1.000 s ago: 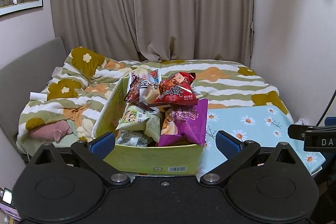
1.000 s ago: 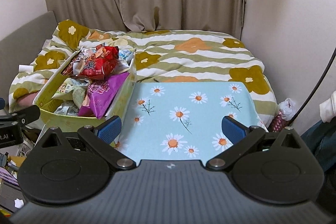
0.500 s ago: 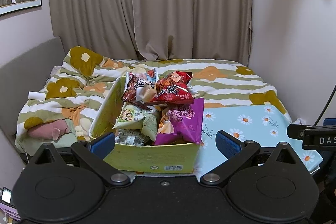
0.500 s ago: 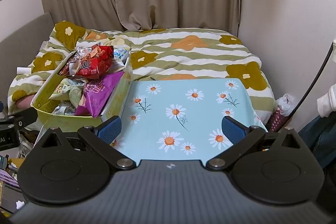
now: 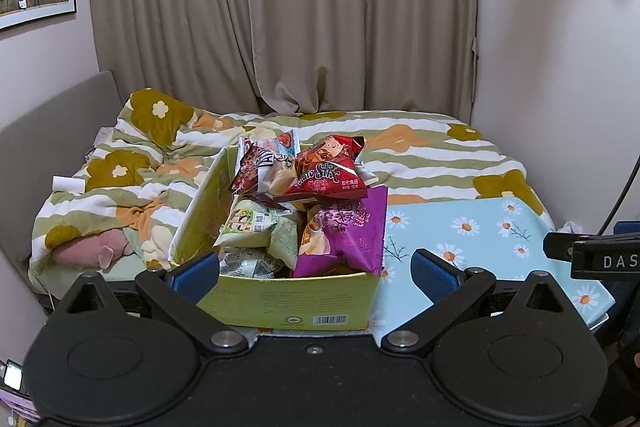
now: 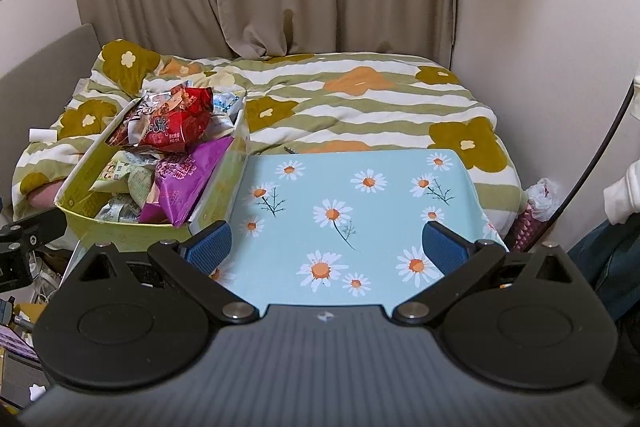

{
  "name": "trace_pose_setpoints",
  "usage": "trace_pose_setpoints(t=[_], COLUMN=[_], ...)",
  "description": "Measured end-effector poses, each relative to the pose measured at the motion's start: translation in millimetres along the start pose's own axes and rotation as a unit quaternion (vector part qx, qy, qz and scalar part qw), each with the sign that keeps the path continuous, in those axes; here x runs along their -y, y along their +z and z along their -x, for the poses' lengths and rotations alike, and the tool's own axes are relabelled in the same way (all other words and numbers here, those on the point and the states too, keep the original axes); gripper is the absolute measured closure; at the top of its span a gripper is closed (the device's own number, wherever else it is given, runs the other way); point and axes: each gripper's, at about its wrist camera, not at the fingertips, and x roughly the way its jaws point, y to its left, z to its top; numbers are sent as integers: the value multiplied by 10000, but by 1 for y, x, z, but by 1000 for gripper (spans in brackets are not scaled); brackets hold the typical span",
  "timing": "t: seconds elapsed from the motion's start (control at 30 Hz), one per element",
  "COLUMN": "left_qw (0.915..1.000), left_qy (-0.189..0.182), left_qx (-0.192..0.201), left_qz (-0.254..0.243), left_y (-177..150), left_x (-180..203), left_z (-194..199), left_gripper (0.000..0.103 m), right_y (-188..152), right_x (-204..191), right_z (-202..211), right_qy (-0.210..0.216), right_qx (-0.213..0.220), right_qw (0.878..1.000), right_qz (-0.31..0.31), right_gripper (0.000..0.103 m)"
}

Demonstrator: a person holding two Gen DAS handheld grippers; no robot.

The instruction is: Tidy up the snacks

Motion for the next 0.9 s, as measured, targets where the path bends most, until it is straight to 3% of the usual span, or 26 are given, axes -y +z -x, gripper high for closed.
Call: trace_pose_setpoints(t=[0.4,0.63,0.9], left_qw=[10000,9997,9997], left_qy=[24,119,168], left_qx=[-26,178,22], left_qz=[22,90,148], left_y=[1,2,4], left_x=[-4,-10,-19], left_z=[-2,2,-7], left_gripper=[0,0,0], right_y=[2,2,5], right_x=[0,-1,-4], right_z=[-3,-3,-9], right_qy=[4,-7,-78], right_qx=[-8,-9,-7], right_qw=[10000,10000,10000], right_qz=[-3,2,36], right_gripper=[0,0,0])
